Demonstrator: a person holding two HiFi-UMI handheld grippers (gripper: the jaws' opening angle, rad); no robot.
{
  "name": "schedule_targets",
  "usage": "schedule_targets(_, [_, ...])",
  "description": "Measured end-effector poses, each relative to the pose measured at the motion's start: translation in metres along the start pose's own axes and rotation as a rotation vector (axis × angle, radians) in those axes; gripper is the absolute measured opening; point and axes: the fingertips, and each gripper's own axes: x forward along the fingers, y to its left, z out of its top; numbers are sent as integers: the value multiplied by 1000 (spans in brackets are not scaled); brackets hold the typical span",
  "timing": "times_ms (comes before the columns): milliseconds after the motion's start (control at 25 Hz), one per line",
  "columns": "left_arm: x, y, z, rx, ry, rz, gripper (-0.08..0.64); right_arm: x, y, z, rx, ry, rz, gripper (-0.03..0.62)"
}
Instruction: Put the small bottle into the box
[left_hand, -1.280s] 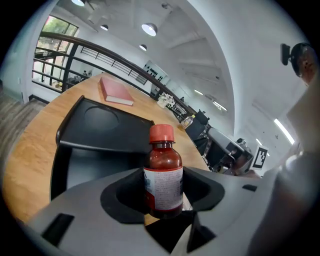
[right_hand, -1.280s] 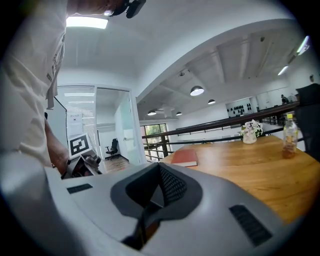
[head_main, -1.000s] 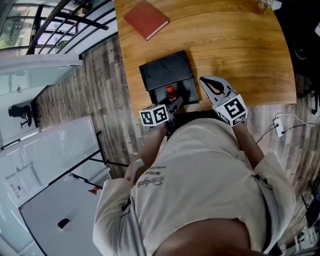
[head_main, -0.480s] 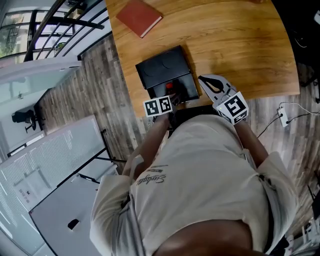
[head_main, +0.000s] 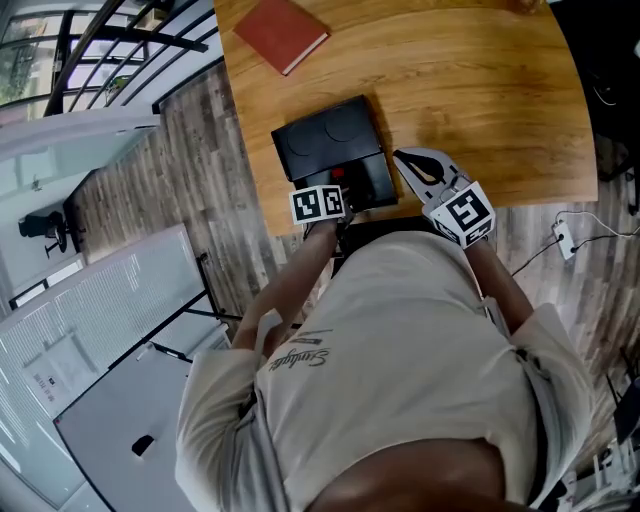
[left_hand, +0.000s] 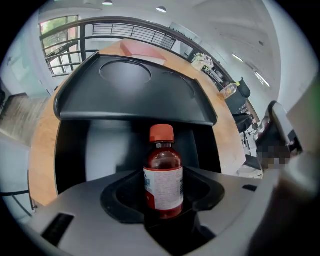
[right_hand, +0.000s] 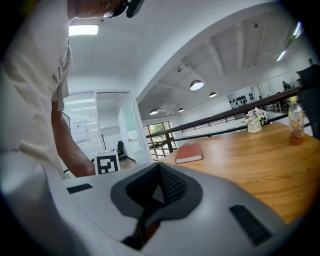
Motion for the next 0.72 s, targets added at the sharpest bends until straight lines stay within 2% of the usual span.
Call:
schedule_targets(200, [7,2,-2,33,67,38,227,7,-14,-5,23,12,3,-5])
schedule_targets(440, [11,6,-6,-17,145,55,227,13,-28,1,23,17,8,-5])
schedule_targets(720, [15,8,-6,-15,173,79,227,20,-38,5,27,11,10,-5])
